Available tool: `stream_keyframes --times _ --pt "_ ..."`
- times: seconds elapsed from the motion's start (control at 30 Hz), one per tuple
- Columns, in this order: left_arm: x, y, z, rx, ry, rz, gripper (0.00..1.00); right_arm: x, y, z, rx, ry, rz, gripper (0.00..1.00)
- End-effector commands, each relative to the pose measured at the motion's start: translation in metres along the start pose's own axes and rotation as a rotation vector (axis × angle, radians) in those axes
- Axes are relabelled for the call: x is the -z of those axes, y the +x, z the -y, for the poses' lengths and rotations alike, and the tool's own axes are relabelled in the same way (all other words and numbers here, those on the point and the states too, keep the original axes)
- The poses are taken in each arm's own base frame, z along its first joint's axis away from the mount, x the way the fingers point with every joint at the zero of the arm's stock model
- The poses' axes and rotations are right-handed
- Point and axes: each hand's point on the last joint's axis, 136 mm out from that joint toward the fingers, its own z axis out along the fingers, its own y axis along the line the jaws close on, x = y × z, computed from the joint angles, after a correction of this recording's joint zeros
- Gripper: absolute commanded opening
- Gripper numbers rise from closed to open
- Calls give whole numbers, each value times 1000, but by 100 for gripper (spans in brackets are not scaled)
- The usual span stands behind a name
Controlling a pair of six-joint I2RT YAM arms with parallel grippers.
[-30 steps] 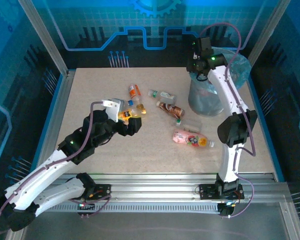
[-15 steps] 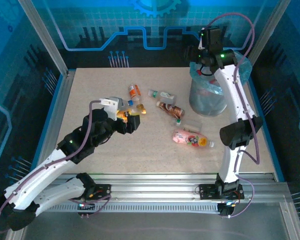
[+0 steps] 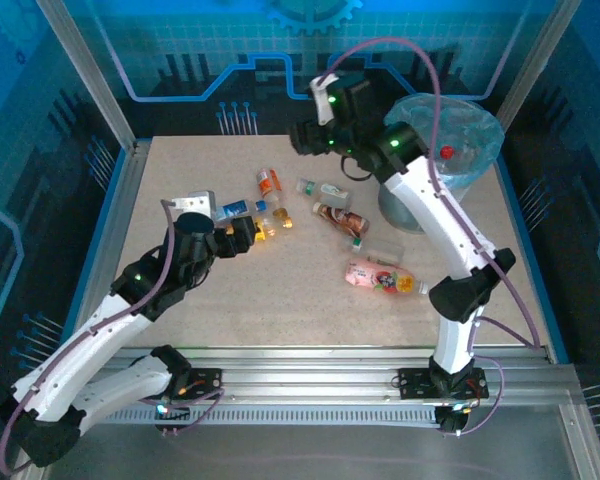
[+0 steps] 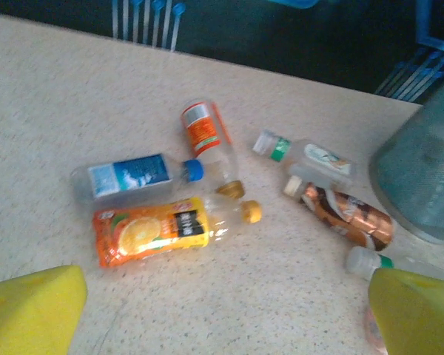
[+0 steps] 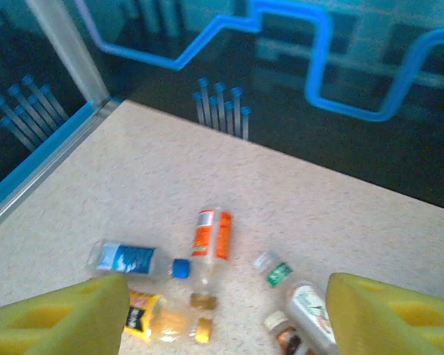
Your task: Put the plastic bottles in the bin
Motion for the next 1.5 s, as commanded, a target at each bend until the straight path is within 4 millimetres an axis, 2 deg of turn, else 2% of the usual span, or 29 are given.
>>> stream_keyframes --times 0.0,0.1,0.23,0.47,0.57,0.73,0.87,1.03,1.23,1.47 --pt "-4 12 -16 112 -43 -80 98 -37 42 -19 57 -47 -145 72" --pt "-9 23 -21 146 -27 -133 98 -47 78 -31 104 -87 -267 72" --pt "-12 36 -19 114 4 -188 99 -43 130 -26 206 -103 -402 72" --pt "-21 53 -15 30 55 -229 99 -1 222 6 482 -92 -615 72" --pt "-22 55 2 -38 160 -230 99 20 255 22 639 -98 -673 72" --pt "-14 57 34 -209 358 -219 99 50 306 25 779 -274 -732 73" --pt "4 65 63 -409 547 -185 99 54 330 38 790 -288 -814 75" --pt "40 99 94 -715 775 -168 99 49 361 60 871 -259 -910 77" --pt "57 135 99 -856 884 -223 99 34 381 72 890 -236 -927 78" --pt "60 146 98 -943 907 -241 99 12 390 74 882 -221 -925 78"
